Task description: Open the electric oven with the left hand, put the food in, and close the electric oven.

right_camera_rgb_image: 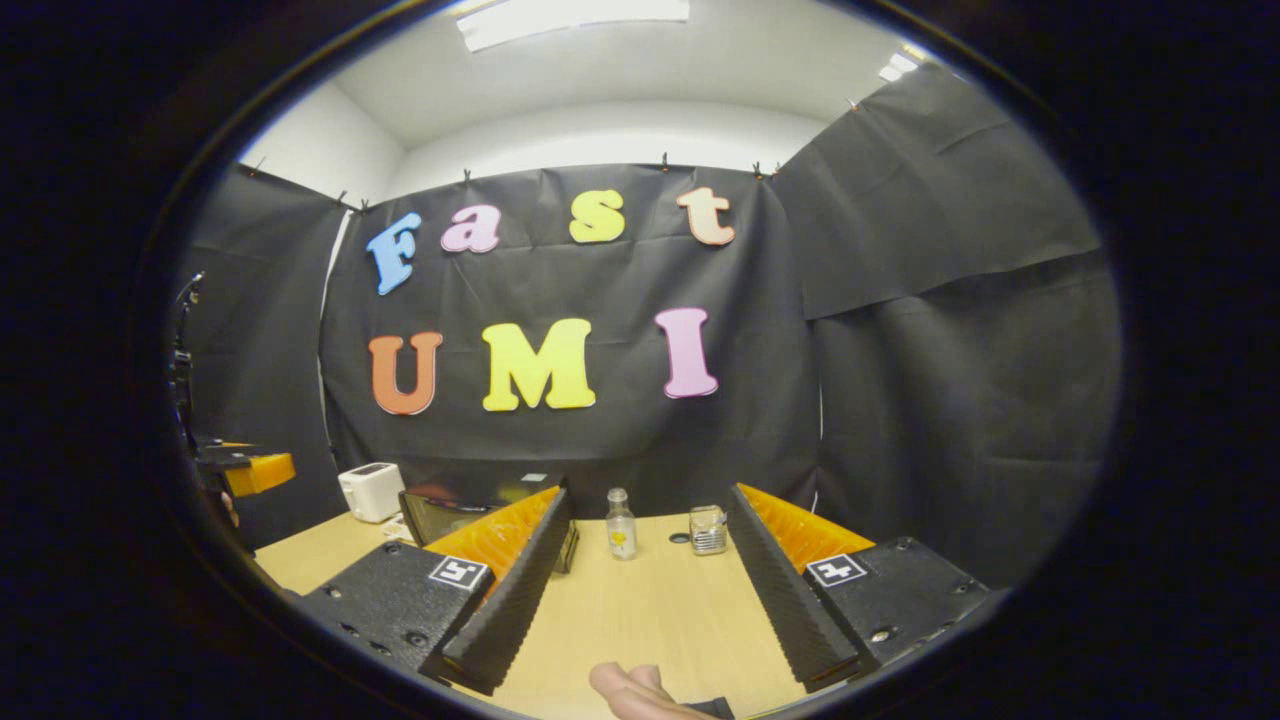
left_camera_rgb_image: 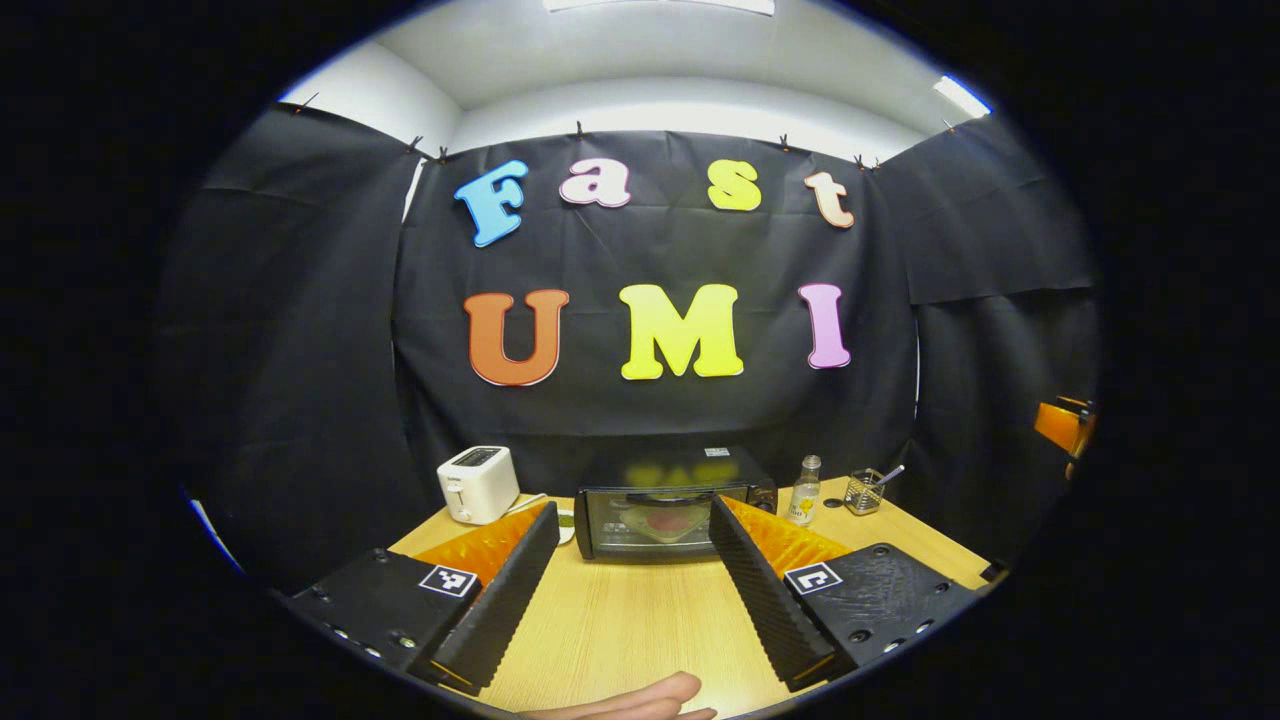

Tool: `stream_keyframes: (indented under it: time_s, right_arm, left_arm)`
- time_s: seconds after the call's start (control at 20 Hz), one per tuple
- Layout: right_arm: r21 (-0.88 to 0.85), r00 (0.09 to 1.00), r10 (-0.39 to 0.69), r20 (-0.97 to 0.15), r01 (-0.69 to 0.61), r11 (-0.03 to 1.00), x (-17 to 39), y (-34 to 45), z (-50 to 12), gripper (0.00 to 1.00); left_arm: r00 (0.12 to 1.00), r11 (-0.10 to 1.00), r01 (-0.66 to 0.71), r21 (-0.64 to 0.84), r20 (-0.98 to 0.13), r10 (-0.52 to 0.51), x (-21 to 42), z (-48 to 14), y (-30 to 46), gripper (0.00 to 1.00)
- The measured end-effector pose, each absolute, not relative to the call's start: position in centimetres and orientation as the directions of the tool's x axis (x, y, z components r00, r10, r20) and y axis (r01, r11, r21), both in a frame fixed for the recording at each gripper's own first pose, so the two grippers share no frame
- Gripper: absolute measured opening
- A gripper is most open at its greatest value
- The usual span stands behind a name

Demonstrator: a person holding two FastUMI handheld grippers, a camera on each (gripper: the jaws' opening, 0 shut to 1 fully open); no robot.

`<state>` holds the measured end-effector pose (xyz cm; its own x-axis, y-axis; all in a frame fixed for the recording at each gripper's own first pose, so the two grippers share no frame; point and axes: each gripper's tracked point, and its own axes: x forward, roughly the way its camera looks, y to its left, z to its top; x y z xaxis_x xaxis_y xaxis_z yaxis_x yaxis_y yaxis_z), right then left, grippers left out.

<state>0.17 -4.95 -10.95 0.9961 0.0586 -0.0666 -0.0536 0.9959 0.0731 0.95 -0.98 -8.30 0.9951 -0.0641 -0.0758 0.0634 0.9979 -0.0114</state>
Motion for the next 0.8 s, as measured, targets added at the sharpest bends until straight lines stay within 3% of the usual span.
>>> stream_keyframes:
  time_s: [0.1,0.15,0.35,0.45,0.55,0.8]
  right_arm:
    - [0.074,0.995,0.067,-0.073,-0.062,0.995,-0.1,-4.3,-11.2,1.00]
    - [0.068,0.994,0.070,-0.082,-0.065,0.996,-1.0,-4.4,-11.5,0.96]
    - [0.067,0.992,0.103,-0.078,-0.098,0.993,-2.4,-2.8,-10.9,0.96]
    - [0.054,0.992,0.104,-0.072,-0.100,0.993,-2.7,-2.6,-10.8,1.00]
    - [0.041,0.992,0.104,-0.072,-0.101,0.994,-3.0,-2.5,-10.9,0.96]
    - [0.043,0.992,0.088,-0.088,-0.085,0.995,-3.4,-3.4,-11.3,1.00]
  left_arm:
    - [0.996,0.997,0.065,-0.033,-0.055,-0.066,-1.0,-8.0,-0.6,0.96]
    - [0.997,0.997,0.063,-0.036,-0.048,-0.065,-1.9,-8.1,-0.3,0.95]
    - [0.998,0.999,0.048,-0.019,-0.025,-0.049,-4.9,-9.0,0.0,0.96]
    - [0.998,0.999,0.051,0.004,-0.028,-0.051,-5.4,-9.6,-0.6,0.95]
    - [0.997,0.997,0.072,0.030,-0.044,-0.071,-5.5,-9.8,-1.8,0.95]
    - [0.994,0.994,0.101,0.046,-0.037,-0.099,-5.4,-9.0,-3.4,0.96]
